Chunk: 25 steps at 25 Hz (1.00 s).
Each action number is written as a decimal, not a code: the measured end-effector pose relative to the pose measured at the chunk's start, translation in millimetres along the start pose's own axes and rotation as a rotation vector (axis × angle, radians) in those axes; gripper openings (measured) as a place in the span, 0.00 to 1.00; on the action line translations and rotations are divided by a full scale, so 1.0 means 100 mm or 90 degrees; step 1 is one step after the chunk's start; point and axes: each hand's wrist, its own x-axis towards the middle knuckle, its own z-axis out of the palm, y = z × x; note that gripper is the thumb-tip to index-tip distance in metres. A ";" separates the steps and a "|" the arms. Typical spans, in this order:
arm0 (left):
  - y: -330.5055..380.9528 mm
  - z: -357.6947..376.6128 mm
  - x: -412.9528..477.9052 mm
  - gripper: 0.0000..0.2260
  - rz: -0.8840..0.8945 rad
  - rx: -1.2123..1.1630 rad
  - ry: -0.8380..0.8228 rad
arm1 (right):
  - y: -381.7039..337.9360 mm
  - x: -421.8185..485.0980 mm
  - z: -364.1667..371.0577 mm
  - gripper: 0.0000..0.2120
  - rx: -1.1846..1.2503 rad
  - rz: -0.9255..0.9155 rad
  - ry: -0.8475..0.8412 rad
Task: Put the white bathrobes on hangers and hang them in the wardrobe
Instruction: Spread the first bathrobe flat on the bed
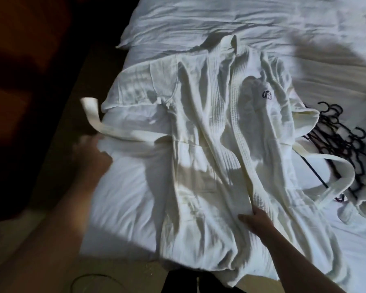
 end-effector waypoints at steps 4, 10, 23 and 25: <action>0.19 0.85 -1.68 0.05 -0.087 -0.209 -0.402 | 0.27 -0.10 -0.04 0.11 -0.115 0.012 0.061; 0.47 1.39 -2.79 0.13 -0.144 -0.138 -0.301 | 0.44 -0.28 -0.13 0.20 -0.052 -0.004 -0.112; 0.23 1.18 -2.80 0.11 -0.297 -0.311 -0.204 | 0.85 -0.48 -0.19 0.12 -0.018 -0.066 0.034; 0.18 1.25 -2.91 0.08 -0.281 -0.268 -0.247 | 0.99 -0.52 -0.17 0.10 -0.056 -0.001 -0.061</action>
